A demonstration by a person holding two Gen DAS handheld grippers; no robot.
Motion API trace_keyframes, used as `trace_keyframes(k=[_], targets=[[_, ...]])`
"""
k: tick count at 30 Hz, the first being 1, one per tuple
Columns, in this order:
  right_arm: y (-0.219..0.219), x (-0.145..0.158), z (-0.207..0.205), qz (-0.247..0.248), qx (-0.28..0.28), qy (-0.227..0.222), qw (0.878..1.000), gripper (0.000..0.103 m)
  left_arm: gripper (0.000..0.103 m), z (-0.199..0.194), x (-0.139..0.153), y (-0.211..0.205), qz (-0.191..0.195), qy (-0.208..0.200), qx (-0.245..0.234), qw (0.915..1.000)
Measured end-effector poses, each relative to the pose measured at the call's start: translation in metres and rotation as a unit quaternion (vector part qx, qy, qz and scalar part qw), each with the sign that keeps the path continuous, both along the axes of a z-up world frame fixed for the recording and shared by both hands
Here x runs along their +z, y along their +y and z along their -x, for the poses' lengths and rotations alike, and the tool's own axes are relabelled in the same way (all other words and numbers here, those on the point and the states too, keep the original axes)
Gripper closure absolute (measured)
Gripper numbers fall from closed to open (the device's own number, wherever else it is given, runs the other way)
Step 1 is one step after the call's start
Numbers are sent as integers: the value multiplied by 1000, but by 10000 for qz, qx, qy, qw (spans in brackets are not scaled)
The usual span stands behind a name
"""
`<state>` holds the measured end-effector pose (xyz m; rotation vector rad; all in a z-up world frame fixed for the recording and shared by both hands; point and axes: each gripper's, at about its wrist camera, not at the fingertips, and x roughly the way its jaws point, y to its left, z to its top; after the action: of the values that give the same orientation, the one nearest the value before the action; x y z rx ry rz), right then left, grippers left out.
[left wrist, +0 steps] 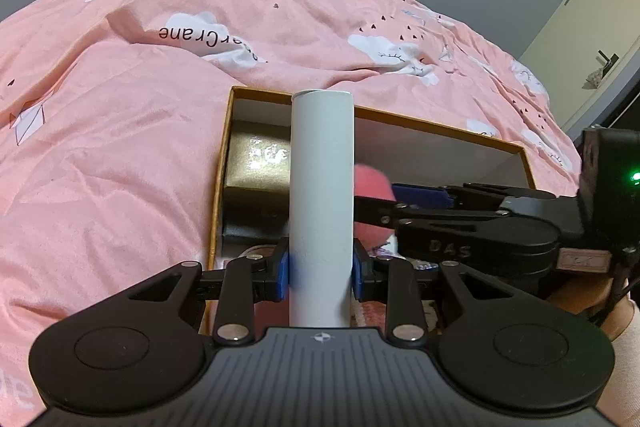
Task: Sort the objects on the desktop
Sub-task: 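Lower the pink pompom into the box and open the right tool, then lower the white tube upright into the box and open the left tool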
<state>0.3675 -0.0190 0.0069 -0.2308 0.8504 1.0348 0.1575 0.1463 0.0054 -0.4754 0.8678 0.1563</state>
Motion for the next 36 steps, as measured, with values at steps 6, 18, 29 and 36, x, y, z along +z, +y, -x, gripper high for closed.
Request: trace_keyframes(k=[6, 18, 29, 36], targets=[[-49, 33, 3, -221, -323, -181, 9991, 55, 70, 0, 21, -11, 63, -228, -238, 9994], [-190, 65, 22, -528, -2373, -1067, 9641, 56, 70, -43, 26, -93, 799, -392, -1270, 9879], [-205, 23, 18, -503, -2550, -566, 9640, 58, 70, -92, -39, -116, 1442, 189, -955, 9847], [-214, 11, 12, -585, -2613, -358, 9628, 58, 70, -107, -65, -129, 1528, 478, -1035, 9817]])
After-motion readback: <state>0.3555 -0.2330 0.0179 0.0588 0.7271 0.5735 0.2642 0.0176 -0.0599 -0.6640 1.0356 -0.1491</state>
